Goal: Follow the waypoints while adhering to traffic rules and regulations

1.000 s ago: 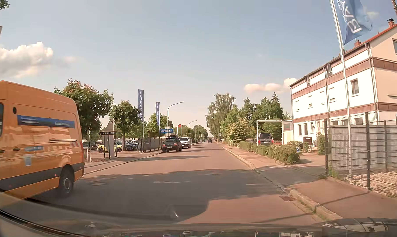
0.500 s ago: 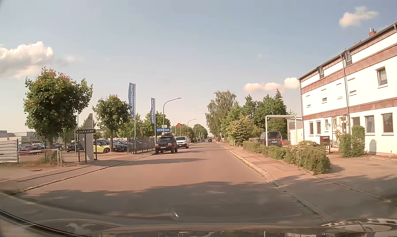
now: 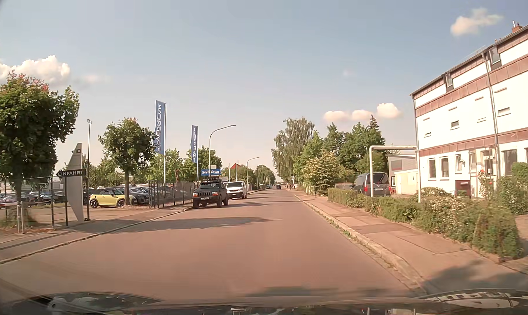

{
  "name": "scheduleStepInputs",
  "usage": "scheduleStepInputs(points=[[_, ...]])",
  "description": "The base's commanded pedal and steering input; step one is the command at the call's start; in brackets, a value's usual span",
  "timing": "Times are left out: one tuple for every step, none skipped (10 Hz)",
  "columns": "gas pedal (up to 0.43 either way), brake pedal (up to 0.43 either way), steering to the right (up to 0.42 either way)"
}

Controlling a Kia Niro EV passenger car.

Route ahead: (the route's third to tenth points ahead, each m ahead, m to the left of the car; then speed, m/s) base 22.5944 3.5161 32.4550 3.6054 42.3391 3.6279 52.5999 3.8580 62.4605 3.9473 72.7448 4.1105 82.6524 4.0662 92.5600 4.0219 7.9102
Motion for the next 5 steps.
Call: scheduleStepInputs(points=[[0.079,0.012,0.005],[0.079,0.012,0.005],[0.079,0.012,0.002],[0.079,0.012,-0.002],[0.079,0.012,-0.005]])
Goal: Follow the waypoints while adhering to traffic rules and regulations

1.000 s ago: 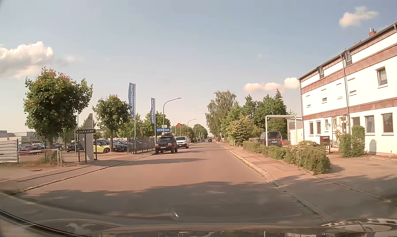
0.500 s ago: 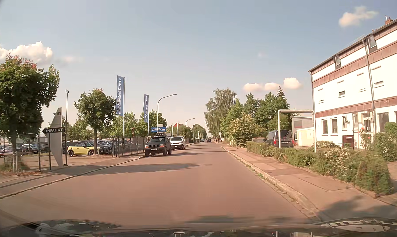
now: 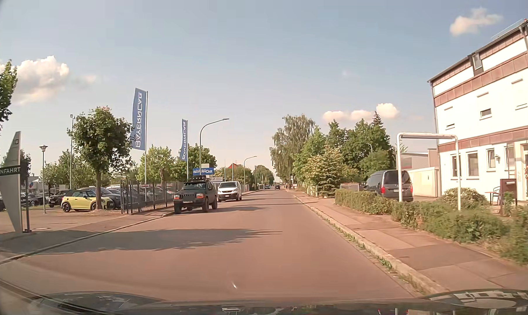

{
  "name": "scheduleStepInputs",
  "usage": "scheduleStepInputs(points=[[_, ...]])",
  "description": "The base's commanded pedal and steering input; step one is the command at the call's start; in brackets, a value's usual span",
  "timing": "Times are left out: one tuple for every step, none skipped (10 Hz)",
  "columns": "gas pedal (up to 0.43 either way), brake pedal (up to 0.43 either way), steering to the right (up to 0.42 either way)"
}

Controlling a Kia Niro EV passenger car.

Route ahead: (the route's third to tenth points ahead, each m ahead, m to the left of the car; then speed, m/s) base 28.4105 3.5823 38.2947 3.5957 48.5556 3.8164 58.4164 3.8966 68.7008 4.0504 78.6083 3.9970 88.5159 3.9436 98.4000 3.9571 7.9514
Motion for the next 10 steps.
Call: scheduleStepInputs(points=[[0.079,0.012,-0.005],[0.079,0.012,-0.005],[0.079,0.012,-0.005],[0.079,0.012,-0.008],[0.079,0.012,-0.01],[0.079,0.012,-0.009],[0.079,0.012,-0.006],[0.079,0.012,-0.006],[0.079,0.012,-0.006],[0.079,0.012,-0.009]])
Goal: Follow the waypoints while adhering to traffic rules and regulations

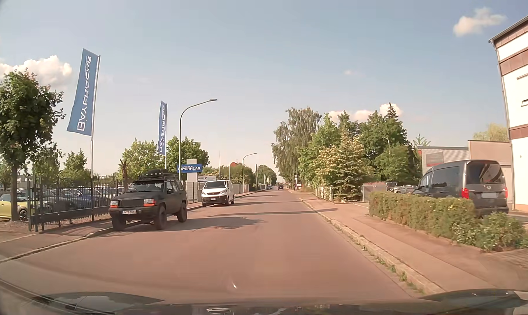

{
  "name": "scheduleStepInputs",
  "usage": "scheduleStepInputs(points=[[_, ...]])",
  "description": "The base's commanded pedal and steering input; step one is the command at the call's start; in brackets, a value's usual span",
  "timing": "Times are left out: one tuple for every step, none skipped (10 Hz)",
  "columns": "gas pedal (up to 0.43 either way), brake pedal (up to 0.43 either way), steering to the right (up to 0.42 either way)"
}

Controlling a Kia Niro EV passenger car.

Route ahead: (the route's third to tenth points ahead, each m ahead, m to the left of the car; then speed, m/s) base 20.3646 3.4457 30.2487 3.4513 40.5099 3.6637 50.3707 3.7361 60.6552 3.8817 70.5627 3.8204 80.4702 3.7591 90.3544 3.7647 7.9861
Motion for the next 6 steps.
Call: scheduleStepInputs(points=[[0.079,0.012,-0.009],[0.059,0.012,-0.007],[0.02,0.012,-0.007],[0.0,0.012,-0.006],[0.0,0.012,-0.006],[0.0,0.012,-0.007]])
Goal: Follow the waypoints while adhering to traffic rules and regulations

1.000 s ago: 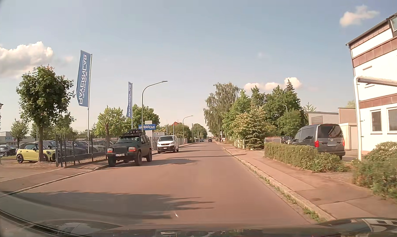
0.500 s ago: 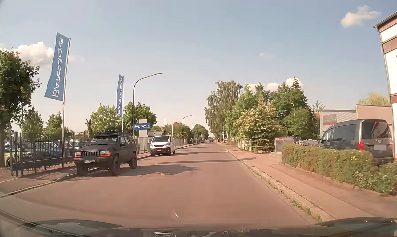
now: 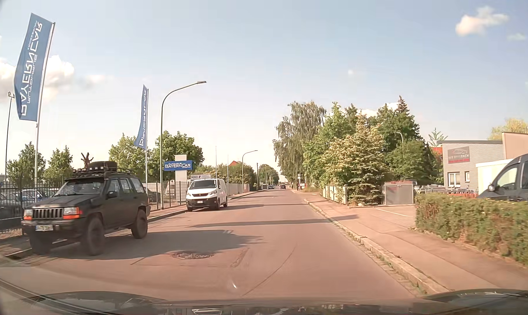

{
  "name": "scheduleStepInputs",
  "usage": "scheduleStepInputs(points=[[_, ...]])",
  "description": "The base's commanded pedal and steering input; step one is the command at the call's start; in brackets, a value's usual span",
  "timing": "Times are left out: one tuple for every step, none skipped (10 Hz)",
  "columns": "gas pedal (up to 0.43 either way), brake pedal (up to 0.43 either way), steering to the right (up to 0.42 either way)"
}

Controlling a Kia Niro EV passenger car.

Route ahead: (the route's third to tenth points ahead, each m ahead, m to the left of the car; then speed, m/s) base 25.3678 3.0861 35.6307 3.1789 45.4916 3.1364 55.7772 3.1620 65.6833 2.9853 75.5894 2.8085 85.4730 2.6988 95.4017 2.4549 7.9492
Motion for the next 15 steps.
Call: scheduleStepInputs(points=[[0.0,0.012,-0.005],[0.0,0.012,-0.002],[0.0,0.012,-0.001],[0.0,0.012,0.0],[0.0,0.012,0.001],[0.0,0.012,0.001],[0.0,0.012,0.001],[0.0,0.012,0.001],[0.0,0.012,0.001],[0.0,0.018,0.001],[0.0,0.024,0.001],[0.0,0.03,-0.003],[0.0,0.03,-0.007],[0.0,0.043,-0.006],[0.0,0.055,-0.005]])
